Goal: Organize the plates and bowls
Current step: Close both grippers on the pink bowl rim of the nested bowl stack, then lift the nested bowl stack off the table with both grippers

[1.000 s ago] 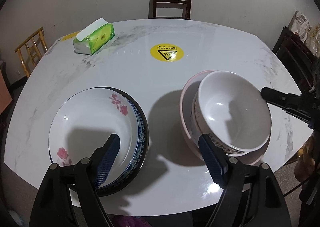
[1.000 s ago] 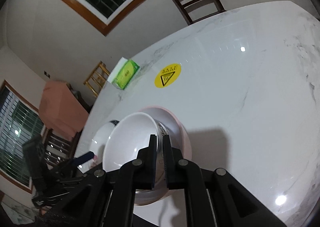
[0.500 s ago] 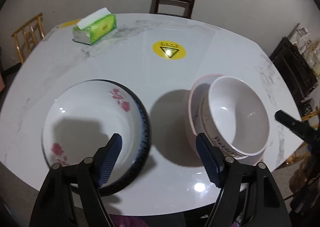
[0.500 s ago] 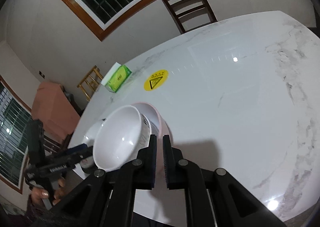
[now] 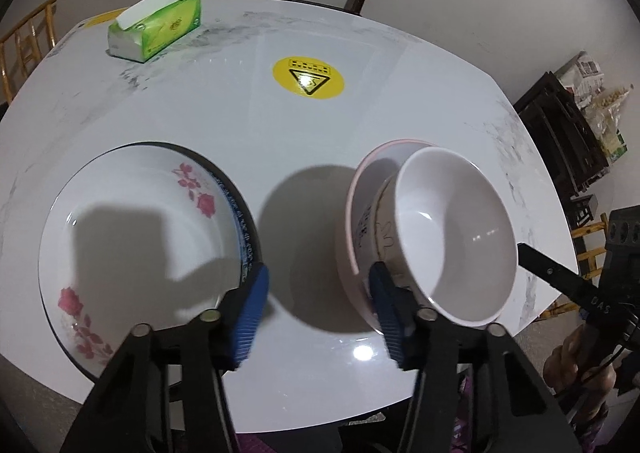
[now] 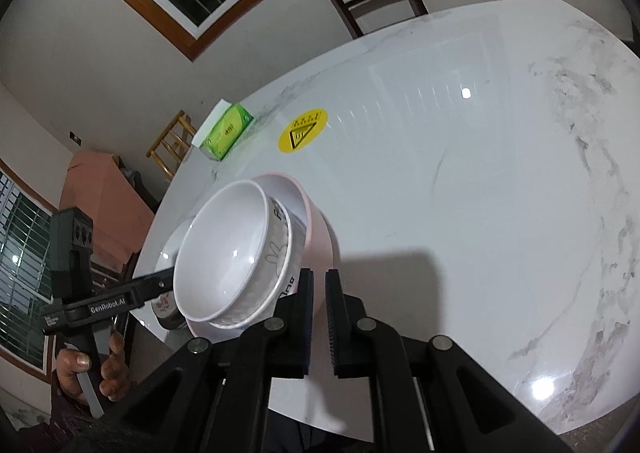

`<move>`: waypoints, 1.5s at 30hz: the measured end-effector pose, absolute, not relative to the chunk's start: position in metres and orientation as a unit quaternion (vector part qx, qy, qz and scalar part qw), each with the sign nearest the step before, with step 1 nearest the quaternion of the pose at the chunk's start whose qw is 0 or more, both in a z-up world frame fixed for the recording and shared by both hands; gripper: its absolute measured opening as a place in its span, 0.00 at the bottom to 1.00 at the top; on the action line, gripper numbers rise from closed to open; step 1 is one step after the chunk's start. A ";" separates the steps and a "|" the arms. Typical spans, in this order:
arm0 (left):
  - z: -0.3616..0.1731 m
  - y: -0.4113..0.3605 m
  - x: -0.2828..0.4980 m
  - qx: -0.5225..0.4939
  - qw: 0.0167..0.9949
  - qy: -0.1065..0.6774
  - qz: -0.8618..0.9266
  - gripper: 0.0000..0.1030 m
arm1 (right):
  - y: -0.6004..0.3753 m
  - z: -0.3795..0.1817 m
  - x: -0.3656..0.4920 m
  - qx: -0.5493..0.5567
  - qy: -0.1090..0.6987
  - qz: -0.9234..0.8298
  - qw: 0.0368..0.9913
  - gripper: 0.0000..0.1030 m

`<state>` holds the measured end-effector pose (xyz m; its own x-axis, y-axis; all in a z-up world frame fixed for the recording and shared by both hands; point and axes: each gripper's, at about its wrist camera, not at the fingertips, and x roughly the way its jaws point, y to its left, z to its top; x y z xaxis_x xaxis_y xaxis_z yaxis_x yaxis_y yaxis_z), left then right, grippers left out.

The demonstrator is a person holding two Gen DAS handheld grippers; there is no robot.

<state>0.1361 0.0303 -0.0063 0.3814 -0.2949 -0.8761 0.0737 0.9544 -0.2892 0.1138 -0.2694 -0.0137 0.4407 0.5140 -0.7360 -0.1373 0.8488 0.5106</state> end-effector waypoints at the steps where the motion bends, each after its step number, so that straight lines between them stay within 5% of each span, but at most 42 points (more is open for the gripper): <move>1: -0.006 0.030 0.136 -0.102 0.824 0.545 -0.115 0.37 | -0.269 -0.015 0.115 0.194 0.493 0.198 0.824 0.08; 4: -0.005 0.029 0.140 -0.124 0.815 0.549 -0.137 0.15 | -0.268 -0.021 0.119 0.209 0.505 0.204 0.812 0.08; 10: -0.010 0.030 0.147 -0.152 0.799 0.564 -0.141 0.11 | -0.267 -0.023 0.123 0.207 0.513 0.201 0.808 0.08; 31: -0.013 0.026 0.148 -0.153 0.798 0.571 -0.115 0.16 | -0.276 -0.012 0.137 0.229 0.527 0.200 0.794 0.08; 40: -0.012 0.022 0.147 -0.141 0.803 0.568 -0.113 0.15 | -0.256 -0.023 0.144 0.200 0.563 0.191 0.779 0.24; 45: -0.011 0.021 0.148 -0.138 0.802 0.570 -0.111 0.16 | -0.251 -0.019 0.148 0.172 0.577 0.176 0.778 0.25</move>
<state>0.1478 0.0215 -0.0112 0.3257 -0.3354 -0.8840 0.0197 0.9372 -0.3483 0.1480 -0.2510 -0.0186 0.2711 0.4726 -0.8385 -0.0752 0.8789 0.4710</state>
